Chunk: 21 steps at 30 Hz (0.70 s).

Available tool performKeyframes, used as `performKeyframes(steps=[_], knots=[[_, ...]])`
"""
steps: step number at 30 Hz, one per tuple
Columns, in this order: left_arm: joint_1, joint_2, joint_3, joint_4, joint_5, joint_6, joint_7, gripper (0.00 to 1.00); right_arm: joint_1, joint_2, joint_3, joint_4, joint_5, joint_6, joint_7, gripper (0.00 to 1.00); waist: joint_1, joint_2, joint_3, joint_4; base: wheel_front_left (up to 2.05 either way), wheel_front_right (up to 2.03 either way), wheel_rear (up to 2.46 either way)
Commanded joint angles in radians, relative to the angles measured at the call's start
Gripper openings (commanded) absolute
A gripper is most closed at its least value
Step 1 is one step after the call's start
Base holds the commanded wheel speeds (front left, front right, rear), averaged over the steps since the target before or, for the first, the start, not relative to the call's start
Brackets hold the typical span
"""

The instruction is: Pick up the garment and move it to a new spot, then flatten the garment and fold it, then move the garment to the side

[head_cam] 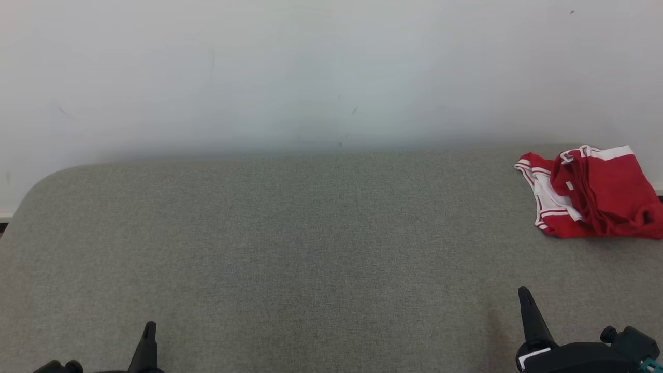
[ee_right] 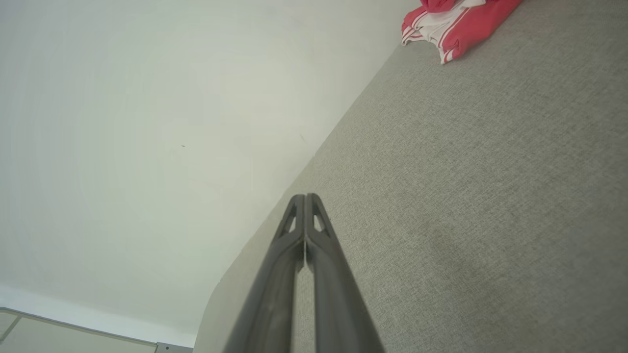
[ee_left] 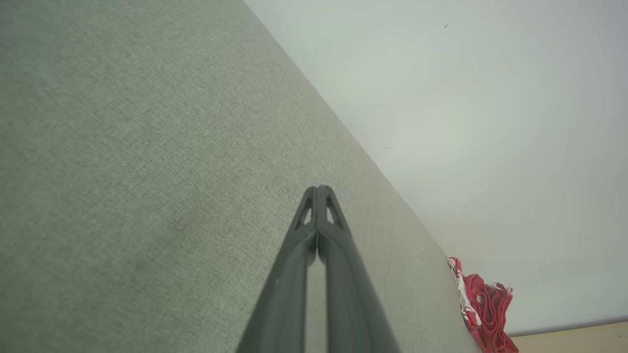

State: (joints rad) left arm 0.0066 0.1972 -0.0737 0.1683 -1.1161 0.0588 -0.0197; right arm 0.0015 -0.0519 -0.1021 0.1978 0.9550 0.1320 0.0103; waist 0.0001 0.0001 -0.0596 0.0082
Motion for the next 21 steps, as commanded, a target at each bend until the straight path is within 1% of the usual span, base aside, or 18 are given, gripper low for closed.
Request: performKeyframes(steps=[1, 21], knots=[[-0.028, -0.001, 0.013, -0.005, -0.025, -0.011, 0.004, 0.00, -0.021, 0.000, -0.002, -0.006, 0.031, -0.001, 0.007, 0.00, -0.0001, -0.0001, 0.001, 0.000, 0.00, 0.00, 0.00], [-0.061, -0.050, 0.073, 0.024, -0.195, -0.076, 0.047, 0.00, -0.055, 0.001, -0.006, 0.012, 0.252, -0.001, 0.042, 0.00, -0.0001, -0.0001, 0.019, -0.002, 0.00, 0.00, 0.00]])
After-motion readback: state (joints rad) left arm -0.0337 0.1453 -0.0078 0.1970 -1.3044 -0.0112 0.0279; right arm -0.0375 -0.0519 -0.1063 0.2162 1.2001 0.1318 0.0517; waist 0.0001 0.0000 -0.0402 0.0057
